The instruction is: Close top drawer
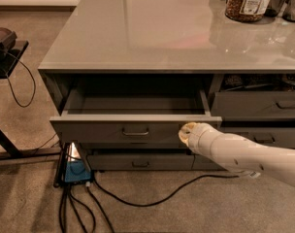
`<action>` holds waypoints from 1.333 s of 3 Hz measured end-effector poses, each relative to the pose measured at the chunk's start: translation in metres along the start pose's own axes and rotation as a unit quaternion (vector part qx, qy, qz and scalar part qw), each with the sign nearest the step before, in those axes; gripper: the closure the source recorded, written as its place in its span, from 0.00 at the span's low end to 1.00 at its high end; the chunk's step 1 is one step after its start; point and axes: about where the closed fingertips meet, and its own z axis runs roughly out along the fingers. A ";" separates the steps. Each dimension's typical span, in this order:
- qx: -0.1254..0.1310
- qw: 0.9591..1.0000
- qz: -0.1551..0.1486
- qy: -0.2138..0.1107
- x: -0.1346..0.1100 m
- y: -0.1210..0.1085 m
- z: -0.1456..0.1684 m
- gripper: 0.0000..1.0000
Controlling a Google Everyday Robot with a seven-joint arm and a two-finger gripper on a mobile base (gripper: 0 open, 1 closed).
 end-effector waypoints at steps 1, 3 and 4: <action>0.008 1.000 -0.004 -0.002 -0.006 -0.011 0.002 1.00; 0.005 1.000 -0.009 0.005 -0.006 -0.022 0.007 1.00; 0.002 1.000 -0.011 0.011 -0.006 -0.030 0.014 1.00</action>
Offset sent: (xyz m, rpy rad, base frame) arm 0.1387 -0.0358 0.0445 -0.1704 0.0688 0.0049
